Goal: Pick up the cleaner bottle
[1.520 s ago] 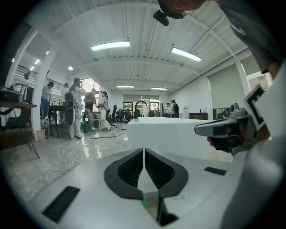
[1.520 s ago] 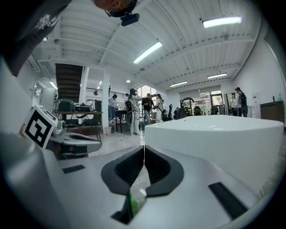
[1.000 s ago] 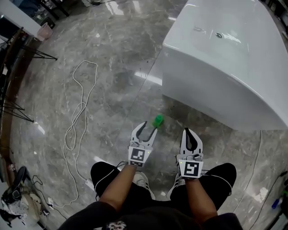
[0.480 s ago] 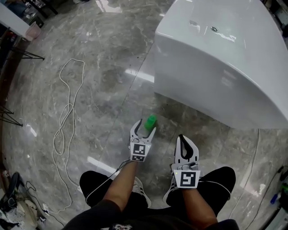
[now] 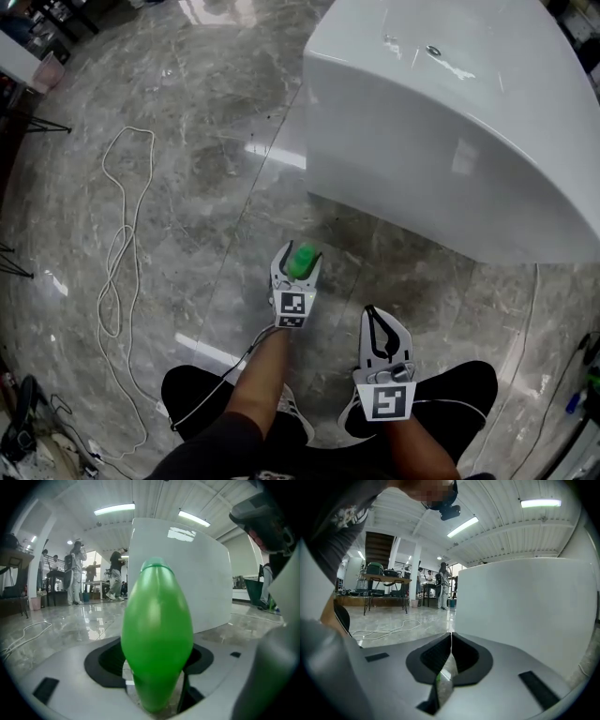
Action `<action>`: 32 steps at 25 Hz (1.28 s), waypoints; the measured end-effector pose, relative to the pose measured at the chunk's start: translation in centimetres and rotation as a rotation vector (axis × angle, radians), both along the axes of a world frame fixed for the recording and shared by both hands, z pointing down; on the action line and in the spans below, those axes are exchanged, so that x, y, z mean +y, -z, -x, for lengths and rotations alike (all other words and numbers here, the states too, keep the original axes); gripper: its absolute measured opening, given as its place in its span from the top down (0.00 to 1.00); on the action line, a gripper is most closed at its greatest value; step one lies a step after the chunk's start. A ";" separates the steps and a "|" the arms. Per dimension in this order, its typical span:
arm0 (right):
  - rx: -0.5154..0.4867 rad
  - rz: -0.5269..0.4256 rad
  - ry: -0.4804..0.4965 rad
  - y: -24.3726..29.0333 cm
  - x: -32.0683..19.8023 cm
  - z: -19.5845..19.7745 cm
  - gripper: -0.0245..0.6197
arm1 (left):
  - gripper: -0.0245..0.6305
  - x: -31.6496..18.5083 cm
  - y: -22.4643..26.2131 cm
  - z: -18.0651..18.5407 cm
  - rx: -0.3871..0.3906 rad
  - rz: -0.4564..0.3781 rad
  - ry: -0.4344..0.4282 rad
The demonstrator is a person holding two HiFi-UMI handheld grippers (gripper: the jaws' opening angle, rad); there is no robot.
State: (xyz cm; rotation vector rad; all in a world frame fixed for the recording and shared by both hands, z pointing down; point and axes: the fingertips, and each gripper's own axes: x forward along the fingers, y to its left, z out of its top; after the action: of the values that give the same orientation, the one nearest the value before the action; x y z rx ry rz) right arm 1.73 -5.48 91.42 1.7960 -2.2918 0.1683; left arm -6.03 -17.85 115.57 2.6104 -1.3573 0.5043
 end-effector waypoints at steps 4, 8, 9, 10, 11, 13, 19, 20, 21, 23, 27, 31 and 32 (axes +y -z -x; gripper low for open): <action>0.020 0.007 0.016 -0.6 0.6 0.3 0.93 | 0.51 -0.5 -0.7 -0.5 0.008 -0.012 -0.013; 0.022 0.007 0.018 -1.4 0.9 0.3 0.93 | 0.65 -0.6 -1.7 -0.8 0.000 -0.014 -0.010; 0.024 0.005 0.016 -1.4 1.0 0.2 0.93 | 0.67 -0.6 -1.7 -0.9 -0.002 -0.014 -0.009; 0.027 0.002 0.014 -1.4 1.0 0.1 0.93 | 0.67 -0.6 -1.7 -1.0 -0.004 -0.012 -0.009; 0.031 -0.003 0.011 -1.3 1.0 0.0 0.93 | 0.68 -0.7 -1.5 -1.1 -0.006 -0.009 -0.008; 0.036 -0.007 0.003 -1.2 1.0 -0.1 0.93 | 0.68 -0.9 -0.9 -1.1 -0.008 -0.006 -0.002; 0.069 0.002 -0.002 -0.3 0.7 -0.7 0.93 | 0.68 -2.6 6.1 -0.3 0.014 -0.077 0.070; 0.079 0.013 -0.007 0.2 0.6 -1.1 0.93 | 0.69 -2.8 7.9 -0.5 0.026 -0.088 0.079; 0.079 0.022 -0.015 1.0 0.5 -1.6 0.93 | 0.69 -3.0 9.7 -0.7 0.036 -0.098 0.084; 0.062 0.040 -0.036 3.4 0.3 -2.5 0.93 | 0.69 -3.2 13.7 -1.2 0.052 -0.101 0.085; 0.003 0.063 -0.165 11.6 0.3 -5.8 0.93 | 0.69 -2.6 23.4 -1.8 0.060 -0.070 0.067; 0.101 0.006 -0.188 23.4 0.2 -8.1 0.93 | 0.69 -1.1 35.5 -2.3 0.080 -0.052 0.051; 0.122 -0.007 -0.185 26.4 0.2 -8.6 0.93 | 0.69 -0.7 38.7 -2.7 0.087 -0.045 0.047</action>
State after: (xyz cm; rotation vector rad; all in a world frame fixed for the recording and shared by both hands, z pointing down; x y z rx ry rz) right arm 10.34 -5.24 65.02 1.9638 -2.0464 0.0791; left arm -3.38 -18.55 76.83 2.5963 -1.4141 0.3537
